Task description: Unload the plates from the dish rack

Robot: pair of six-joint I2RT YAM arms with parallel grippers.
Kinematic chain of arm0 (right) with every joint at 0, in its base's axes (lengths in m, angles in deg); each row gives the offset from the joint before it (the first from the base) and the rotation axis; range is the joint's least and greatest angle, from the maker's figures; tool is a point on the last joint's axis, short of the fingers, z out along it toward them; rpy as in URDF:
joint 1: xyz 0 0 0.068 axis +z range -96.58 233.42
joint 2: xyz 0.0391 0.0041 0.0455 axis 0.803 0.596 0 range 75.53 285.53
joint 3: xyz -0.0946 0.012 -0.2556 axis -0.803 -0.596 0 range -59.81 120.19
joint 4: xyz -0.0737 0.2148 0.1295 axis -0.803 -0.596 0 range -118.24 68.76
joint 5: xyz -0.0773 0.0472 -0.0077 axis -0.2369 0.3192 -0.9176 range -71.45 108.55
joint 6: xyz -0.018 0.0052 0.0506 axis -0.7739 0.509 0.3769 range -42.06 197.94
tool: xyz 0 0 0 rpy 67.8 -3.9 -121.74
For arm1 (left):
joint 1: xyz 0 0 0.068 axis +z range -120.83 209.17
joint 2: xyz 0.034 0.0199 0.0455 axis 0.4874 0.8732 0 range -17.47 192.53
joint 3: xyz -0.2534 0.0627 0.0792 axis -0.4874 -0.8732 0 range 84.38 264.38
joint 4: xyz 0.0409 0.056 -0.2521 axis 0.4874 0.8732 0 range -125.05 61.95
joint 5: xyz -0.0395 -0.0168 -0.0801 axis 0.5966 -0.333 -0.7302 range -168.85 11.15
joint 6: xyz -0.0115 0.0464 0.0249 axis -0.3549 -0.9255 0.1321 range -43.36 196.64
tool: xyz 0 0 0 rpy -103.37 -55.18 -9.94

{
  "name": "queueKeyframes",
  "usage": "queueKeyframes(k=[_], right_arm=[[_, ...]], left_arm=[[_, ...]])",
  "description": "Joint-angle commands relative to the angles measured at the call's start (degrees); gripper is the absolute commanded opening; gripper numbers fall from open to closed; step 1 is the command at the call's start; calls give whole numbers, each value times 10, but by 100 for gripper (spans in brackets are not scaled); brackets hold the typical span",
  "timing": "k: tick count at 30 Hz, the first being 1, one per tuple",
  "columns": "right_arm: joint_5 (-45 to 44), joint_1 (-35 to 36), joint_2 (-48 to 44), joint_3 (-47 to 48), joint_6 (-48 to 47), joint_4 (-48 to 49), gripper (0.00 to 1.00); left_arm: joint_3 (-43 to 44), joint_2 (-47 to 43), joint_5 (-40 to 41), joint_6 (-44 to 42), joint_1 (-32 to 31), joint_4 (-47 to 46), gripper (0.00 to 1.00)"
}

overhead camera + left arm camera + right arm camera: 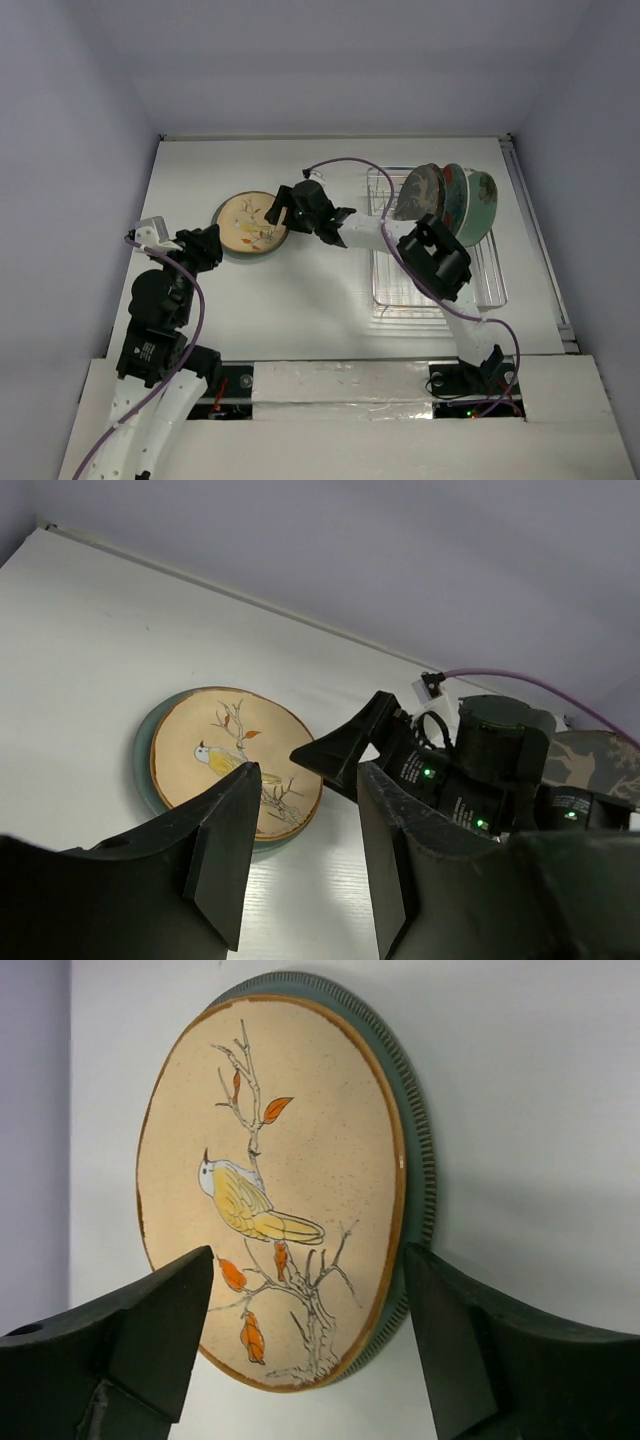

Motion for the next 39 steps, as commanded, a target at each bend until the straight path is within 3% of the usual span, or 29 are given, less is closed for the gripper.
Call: queueKeyframes(k=[1, 5, 6, 7, 8, 9, 10, 12, 16, 17, 20, 24, 27, 32, 39], right_arm=[[-49, 3, -70, 21, -71, -44, 83], [-85, 3, -132, 1, -109, -92, 84], [-114, 3, -192, -36, -138, -95, 64], [-129, 3, -192, -36, -139, -95, 64], [-156, 3, -218, -53, -160, -101, 46], [-186, 3, -245, -90, -172, -110, 5], [-243, -2, -298, -107, -185, -121, 0], [-282, -18, -348, -139, -214, -167, 0], [-344, -69, -471, -234, -226, -233, 0], [-350, -92, -516, -250, -226, -249, 0], [-343, -140, -584, -290, -232, -268, 2], [-346, -165, -609, -298, -242, -301, 25], [-345, -176, -606, -296, -243, -311, 35], [-343, -187, -591, -301, -244, -305, 35], [-325, -204, -555, -316, -248, -289, 34]], left_arm=[[-3, -10, -2, 4, -3, -19, 40], [-3, -11, -2, 4, -3, -20, 40], [-3, -12, -2, 3, -3, -20, 40], [-3, -12, -2, 3, -3, -20, 40], [-3, -12, -2, 3, -3, -20, 40], [-3, -12, -2, 2, -3, -20, 40], [-2, -12, -2, 2, -3, -20, 40], [-2, -15, -2, 3, -3, -20, 39], [-3, -19, -2, 3, -3, -23, 23], [-3, -20, -2, 3, -8, -21, 13], [-2, -20, -2, 3, -8, -19, 4], [-2, -19, -2, 2, -8, -19, 8], [-2, -20, -2, 3, -8, -19, 17], [-1, -19, -2, 2, -8, -19, 26], [-2, -18, -2, 3, -8, -19, 28]])
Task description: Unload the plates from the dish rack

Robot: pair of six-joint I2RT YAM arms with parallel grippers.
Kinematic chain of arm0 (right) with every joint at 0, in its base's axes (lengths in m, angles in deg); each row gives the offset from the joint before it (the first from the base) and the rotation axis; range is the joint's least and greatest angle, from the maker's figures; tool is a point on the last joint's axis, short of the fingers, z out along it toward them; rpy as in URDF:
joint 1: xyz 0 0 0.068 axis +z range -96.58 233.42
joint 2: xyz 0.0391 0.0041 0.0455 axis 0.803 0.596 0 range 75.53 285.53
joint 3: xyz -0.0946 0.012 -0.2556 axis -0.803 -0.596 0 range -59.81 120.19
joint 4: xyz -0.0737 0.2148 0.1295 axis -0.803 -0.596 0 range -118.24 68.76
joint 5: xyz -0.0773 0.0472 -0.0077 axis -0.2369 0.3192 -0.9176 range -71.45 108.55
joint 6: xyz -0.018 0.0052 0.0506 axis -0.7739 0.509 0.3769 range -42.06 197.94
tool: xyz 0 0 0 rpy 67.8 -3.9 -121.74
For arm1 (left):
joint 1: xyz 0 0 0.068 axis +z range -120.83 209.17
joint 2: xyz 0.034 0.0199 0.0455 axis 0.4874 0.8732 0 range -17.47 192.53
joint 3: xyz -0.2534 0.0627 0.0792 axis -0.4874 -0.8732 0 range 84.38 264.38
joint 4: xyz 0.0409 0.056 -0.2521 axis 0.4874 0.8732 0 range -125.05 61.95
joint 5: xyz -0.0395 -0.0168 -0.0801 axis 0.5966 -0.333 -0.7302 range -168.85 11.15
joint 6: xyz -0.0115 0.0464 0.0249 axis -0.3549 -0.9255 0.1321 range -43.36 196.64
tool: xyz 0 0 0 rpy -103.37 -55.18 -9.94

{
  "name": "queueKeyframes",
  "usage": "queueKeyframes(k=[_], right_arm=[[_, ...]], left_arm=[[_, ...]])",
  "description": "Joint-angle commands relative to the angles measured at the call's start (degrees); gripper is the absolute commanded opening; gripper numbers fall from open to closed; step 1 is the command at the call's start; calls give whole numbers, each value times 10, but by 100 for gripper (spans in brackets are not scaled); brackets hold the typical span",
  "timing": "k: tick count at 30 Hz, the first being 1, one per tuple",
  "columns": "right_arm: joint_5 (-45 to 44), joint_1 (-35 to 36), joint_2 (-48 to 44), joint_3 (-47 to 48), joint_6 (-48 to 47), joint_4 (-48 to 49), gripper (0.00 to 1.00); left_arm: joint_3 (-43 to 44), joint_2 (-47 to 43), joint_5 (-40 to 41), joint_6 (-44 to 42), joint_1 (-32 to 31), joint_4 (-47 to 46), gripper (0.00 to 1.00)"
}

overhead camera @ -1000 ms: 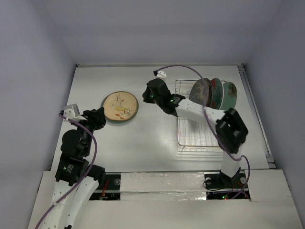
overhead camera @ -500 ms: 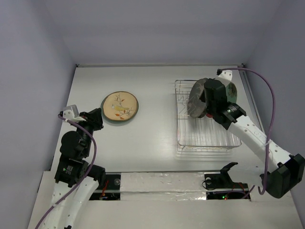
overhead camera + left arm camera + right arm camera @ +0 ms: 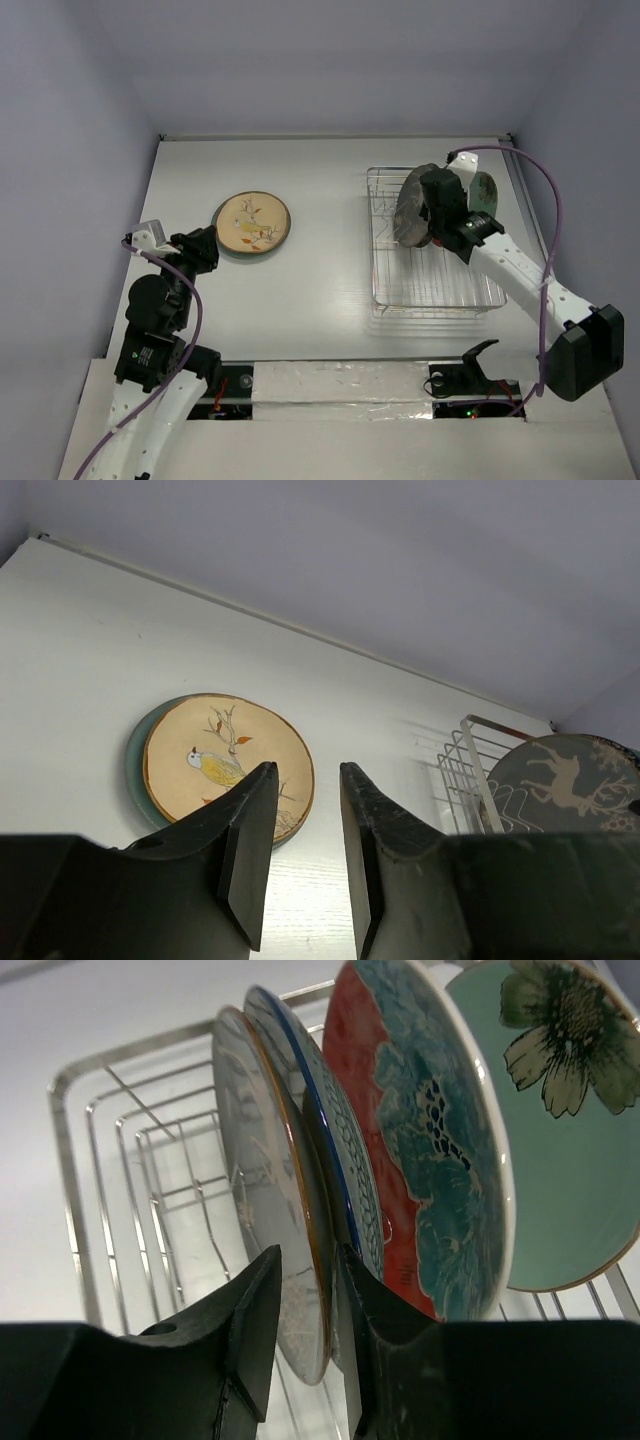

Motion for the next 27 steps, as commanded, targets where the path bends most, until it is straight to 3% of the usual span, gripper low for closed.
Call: queueKeyframes(k=[1, 8, 10, 12, 15, 21, 27], right_arm=[[4, -13, 20, -6, -13, 16, 34], [-26, -19, 104, 36, -38, 4, 32], [-38, -19, 119, 53, -44, -2, 26], [-55, -19, 119, 67, -55, -10, 12], [-67, -19, 101, 82, -71, -18, 1], [-51, -19, 40, 133, -99, -29, 0], [35, -8, -48, 168, -100, 9, 0]], left_arm=[[-2, -1, -2, 0, -4, -20, 28], [-2, 0, -2, -1, -4, -19, 29], [-2, -1, -2, -1, -4, -19, 29], [-2, -3, -2, -1, -4, -19, 29], [-2, -5, -2, -1, -4, -19, 29], [-2, -5, -2, -1, -4, -20, 29], [-3, -5, -2, -1, -4, -20, 30]])
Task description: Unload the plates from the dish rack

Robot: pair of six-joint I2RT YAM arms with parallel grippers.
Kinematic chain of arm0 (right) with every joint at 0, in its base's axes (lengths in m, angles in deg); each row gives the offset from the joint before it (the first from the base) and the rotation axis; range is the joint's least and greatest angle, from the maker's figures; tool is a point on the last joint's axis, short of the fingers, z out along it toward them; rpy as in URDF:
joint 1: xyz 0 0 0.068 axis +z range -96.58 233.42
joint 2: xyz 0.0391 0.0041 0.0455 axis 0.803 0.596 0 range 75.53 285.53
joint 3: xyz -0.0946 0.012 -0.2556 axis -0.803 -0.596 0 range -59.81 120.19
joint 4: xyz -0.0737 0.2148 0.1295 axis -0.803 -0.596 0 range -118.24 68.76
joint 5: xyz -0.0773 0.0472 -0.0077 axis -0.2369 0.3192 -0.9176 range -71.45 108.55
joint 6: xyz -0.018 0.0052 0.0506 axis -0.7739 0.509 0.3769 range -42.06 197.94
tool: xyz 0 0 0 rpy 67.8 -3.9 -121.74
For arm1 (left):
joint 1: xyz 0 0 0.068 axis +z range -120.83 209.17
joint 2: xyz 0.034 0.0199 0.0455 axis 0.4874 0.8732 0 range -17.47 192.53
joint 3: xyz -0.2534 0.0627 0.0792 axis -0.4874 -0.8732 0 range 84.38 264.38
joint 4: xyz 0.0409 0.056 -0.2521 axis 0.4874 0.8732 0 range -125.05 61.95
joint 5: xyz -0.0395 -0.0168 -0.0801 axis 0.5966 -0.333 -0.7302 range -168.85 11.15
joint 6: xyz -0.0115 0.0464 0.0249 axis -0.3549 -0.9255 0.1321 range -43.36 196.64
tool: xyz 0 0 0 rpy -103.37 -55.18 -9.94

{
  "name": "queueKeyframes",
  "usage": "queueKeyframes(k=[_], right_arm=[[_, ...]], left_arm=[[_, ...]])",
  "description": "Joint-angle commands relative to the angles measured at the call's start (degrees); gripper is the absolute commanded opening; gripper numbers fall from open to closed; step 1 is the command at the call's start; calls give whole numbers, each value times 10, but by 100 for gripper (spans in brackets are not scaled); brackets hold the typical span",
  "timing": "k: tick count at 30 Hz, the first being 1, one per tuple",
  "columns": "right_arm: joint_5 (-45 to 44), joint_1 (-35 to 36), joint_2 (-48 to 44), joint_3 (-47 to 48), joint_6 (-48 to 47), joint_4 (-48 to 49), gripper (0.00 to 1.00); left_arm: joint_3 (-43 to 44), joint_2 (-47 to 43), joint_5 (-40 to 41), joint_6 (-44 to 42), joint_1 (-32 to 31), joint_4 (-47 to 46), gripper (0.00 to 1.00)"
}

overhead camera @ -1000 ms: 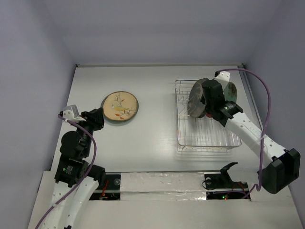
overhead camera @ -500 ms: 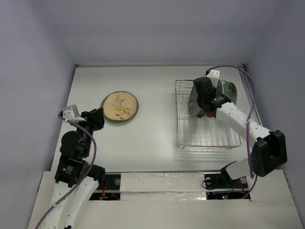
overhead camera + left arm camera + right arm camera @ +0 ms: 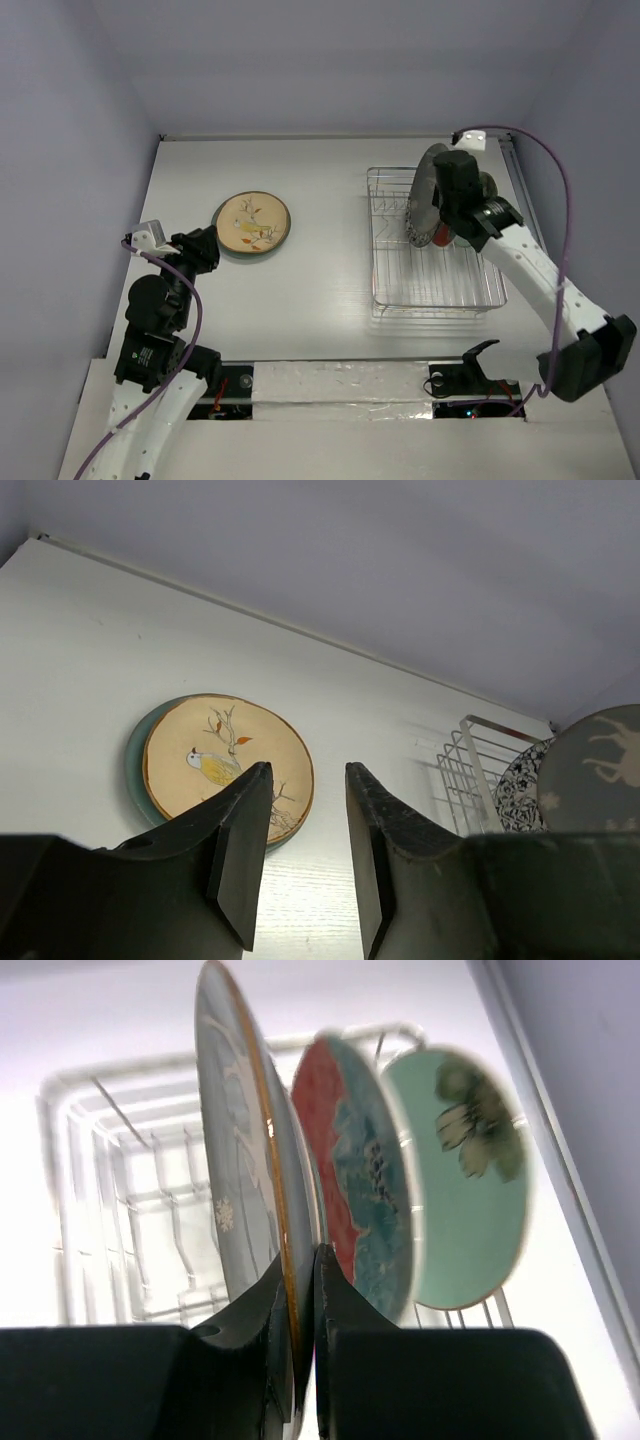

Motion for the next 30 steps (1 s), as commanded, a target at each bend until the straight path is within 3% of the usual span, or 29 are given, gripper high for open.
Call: queueKeyframes(k=[1, 6, 9, 11, 14, 18, 25, 30], right_arm=[[44, 10, -87, 63, 5, 106, 0], [138, 49, -90, 37, 52, 204, 0], [140, 105, -40, 23, 88, 266, 0], [212, 117, 10, 19, 121, 312, 0], [285, 138, 90, 33, 217, 435, 0], [290, 181, 183, 70, 282, 508, 0], [335, 188, 352, 130, 399, 568, 0], [359, 188, 415, 146, 443, 586, 0]], left_arm=[[-3, -4, -2, 0, -4, -20, 32], [-3, -4, -2, 0, -4, -22, 46], [-4, -4, -2, 0, -4, -22, 51], [-3, -4, -2, 0, -4, -22, 53], [-3, -7, -2, 0, -4, -20, 53], [-3, -7, -2, 2, -4, -18, 54], [-3, -10, -2, 2, -4, -19, 54], [-4, -8, -2, 2, -4, -19, 54]])
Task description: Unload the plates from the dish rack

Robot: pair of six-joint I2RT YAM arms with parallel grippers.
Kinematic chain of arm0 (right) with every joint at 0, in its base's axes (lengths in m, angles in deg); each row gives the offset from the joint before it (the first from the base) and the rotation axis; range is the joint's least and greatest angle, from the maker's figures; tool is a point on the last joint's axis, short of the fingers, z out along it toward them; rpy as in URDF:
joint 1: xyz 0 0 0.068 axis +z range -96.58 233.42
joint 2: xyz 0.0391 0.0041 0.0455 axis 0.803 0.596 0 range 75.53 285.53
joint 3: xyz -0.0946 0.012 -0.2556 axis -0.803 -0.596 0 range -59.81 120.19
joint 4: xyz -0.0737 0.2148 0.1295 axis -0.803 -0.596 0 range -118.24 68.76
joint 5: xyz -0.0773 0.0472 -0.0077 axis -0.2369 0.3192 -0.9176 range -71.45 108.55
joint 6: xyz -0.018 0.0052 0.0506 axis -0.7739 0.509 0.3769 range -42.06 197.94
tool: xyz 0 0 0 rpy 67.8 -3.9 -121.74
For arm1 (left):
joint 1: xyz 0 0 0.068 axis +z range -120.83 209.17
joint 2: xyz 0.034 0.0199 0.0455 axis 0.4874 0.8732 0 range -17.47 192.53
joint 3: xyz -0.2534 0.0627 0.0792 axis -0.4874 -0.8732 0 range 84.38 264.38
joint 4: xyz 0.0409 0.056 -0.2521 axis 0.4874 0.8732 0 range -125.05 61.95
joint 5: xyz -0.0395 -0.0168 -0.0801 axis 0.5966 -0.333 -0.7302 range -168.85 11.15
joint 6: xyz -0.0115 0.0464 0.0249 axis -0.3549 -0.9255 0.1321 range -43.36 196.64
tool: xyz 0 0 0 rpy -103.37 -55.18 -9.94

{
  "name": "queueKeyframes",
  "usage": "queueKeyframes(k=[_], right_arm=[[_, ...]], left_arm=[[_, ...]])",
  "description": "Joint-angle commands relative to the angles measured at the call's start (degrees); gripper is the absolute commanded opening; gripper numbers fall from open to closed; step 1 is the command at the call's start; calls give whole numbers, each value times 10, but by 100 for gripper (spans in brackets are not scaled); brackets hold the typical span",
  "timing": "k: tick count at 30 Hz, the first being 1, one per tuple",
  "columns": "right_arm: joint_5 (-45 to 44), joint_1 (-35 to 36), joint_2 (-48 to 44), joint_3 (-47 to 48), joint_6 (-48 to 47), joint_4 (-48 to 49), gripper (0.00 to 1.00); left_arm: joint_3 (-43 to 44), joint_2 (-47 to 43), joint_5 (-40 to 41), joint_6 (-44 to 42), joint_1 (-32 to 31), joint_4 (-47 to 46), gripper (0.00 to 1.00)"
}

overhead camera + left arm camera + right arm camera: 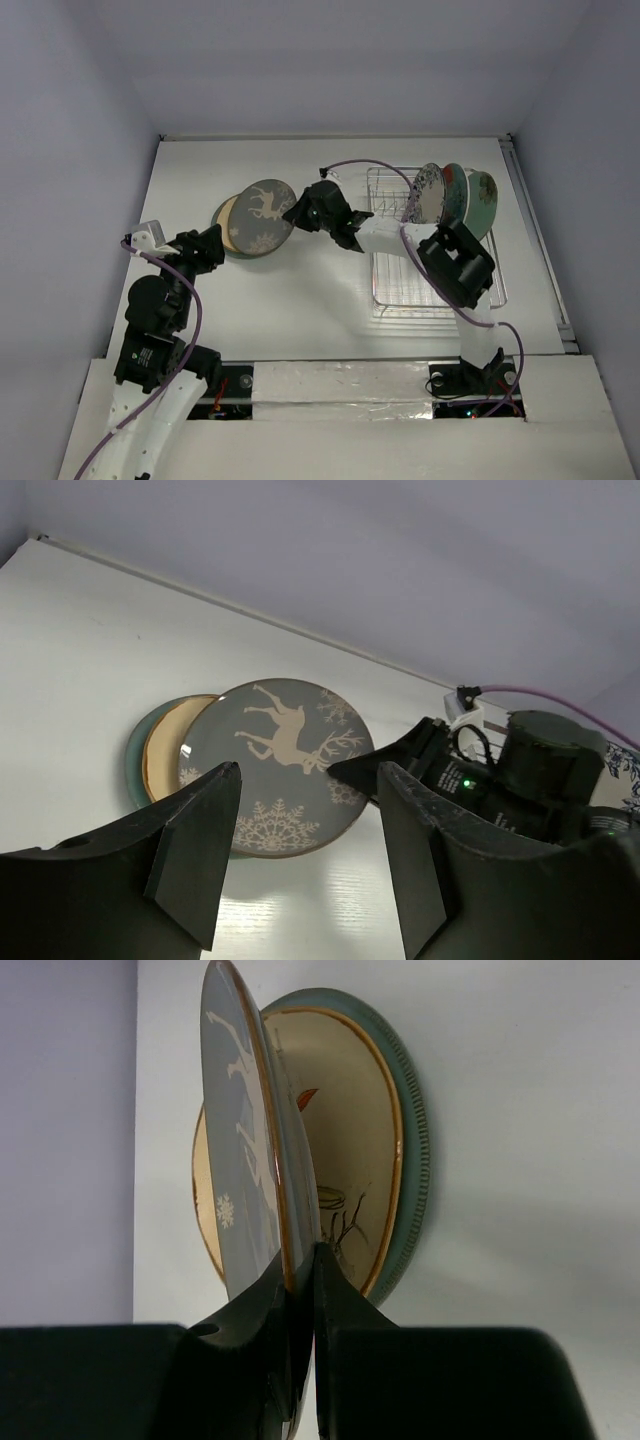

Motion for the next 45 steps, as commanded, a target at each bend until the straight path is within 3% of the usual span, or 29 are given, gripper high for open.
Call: queueKeyframes(k=[1, 8, 15, 18, 24, 27, 29, 31, 32, 33, 34, 40, 43, 44, 45], right_arm=[[32, -6, 0, 59, 77, 150, 0], [46, 0, 47, 38, 109, 167, 15], [64, 11, 60, 43, 55, 96, 61], [55, 16, 52, 50, 4, 35, 73], [-6, 22, -1, 33, -105, -91, 86], [-49, 22, -48, 3, -144, -141, 87], [-71, 22, -80, -17, -159, -157, 87], [-101, 22, -149, -60, -176, -163, 72], [-113, 22, -177, -74, -181, -165, 55], [-156, 22, -203, -86, -193, -183, 13], [-185, 22, -253, -99, -200, -198, 0], [-387, -39, -396, -130, -224, -351, 0], [-424, -92, -462, -157, -238, -395, 0], [-426, -106, -474, -164, -244, -405, 3], [-423, -129, -490, -165, -259, -422, 21]], left_arm=[[-4, -7, -2, 0, -4, -19, 54], [-5, -8, -2, 0, -4, -22, 64], [-6, -8, -2, 0, -4, -23, 66], [-5, -8, -2, 0, -4, -23, 66], [-5, -9, -2, 0, -4, -24, 66], [-5, -10, -2, 0, -4, -24, 66], [-6, -9, -2, -1, -4, -25, 66], [-6, -10, -2, -1, -4, -25, 66], [-6, -10, -2, 0, -4, -25, 66], [-5, -10, -2, -1, -4, -26, 65], [-5, -10, -2, 0, -4, -24, 65], [-7, -14, -2, -1, -4, -26, 53], [-5, -14, -2, -1, -4, -26, 33], [-6, -14, -2, -2, -4, -26, 24], [-5, -14, -2, -1, -4, -26, 21]])
